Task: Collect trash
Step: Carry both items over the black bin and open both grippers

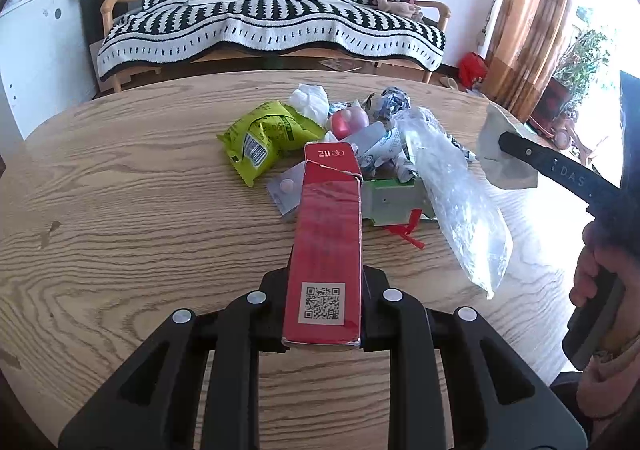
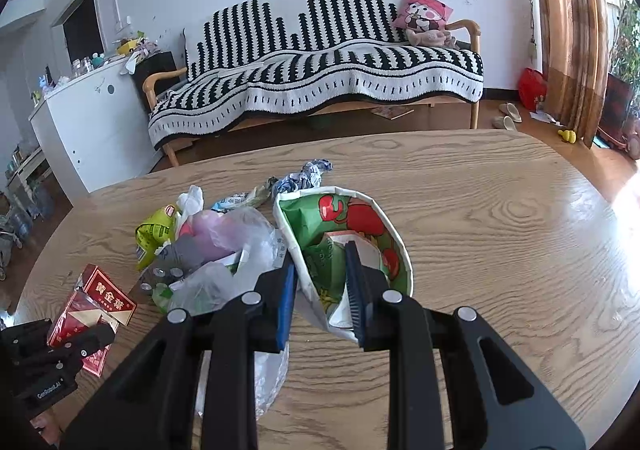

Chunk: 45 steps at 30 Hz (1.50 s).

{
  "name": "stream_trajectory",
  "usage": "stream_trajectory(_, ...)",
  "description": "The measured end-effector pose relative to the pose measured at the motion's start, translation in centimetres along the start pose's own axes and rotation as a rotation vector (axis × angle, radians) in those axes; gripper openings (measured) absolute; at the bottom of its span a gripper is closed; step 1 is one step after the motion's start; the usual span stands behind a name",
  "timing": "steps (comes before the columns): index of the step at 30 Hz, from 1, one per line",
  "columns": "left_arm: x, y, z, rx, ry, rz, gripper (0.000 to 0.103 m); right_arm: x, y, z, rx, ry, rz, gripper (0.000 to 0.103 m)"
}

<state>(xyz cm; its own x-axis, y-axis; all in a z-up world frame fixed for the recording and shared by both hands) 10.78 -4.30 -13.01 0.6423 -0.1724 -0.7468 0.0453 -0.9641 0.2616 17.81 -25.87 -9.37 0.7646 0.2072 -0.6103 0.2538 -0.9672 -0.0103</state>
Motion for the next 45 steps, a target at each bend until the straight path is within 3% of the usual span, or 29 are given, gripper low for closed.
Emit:
stream_trajectory(9, 0.0, 0.4, -0.2, -0.006, 0.000, 0.010, 0.021, 0.0, -0.1, 0.1, 0.004, -0.006, 0.000, 0.024)
stream_trajectory(17, -1.5, 2.6, -0.5, 0.005, -0.012, 0.046, 0.021, -2.8, -0.7, -0.4, 0.098, 0.033, -0.016, 0.024)
stream_trajectory(23, -4.5, 6.8, -0.4, 0.063, -0.011, 0.104, 0.021, -8.8, -0.7, -1.2, 0.107, 0.102, -0.011, 0.024)
stream_trajectory(29, -8.0, 15.8, 1.6, 0.170, -0.013, 0.223, 0.021, -18.3, 4.8, 0.2, 0.146, 0.186, 0.089, 0.024)
stream_trajectory(33, -8.9, 22.7, 5.7, 0.249, -0.050, 0.296, 0.021, -24.3, 10.7, 4.8, 0.211, 0.194, 0.182, 0.024)
stream_trajectory(37, -7.5, 29.0, 13.4, 0.324, -0.178, 0.363, 0.021, -27.7, 15.8, 12.7, 0.323, 0.140, 0.226, 0.024)
stream_trajectory(40, -5.6, 32.1, 18.7, 0.399, -0.260, 0.360, 0.021, -28.4, 18.6, 18.4, 0.400, 0.095, 0.241, 0.024)
stream_trajectory(45, -1.9, 34.3, 25.9, 0.467, -0.385, 0.321, 0.021, -25.2, 22.2, 28.4, 0.548, -0.038, 0.233, 0.024)
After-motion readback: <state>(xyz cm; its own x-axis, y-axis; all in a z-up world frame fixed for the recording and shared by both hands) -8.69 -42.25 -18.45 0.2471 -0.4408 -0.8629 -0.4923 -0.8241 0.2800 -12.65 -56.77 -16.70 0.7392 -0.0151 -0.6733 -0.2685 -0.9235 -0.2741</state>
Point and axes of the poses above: each gripper's, at about its wrist camera, not at the fingertips, and x roughly the way its jaws point, y to its right, z to its underside, the point moved 10 cm from there along x, roughly the way its jaws point, and after that the axes turned 11 degrees about -x, right-handed, at the moved point
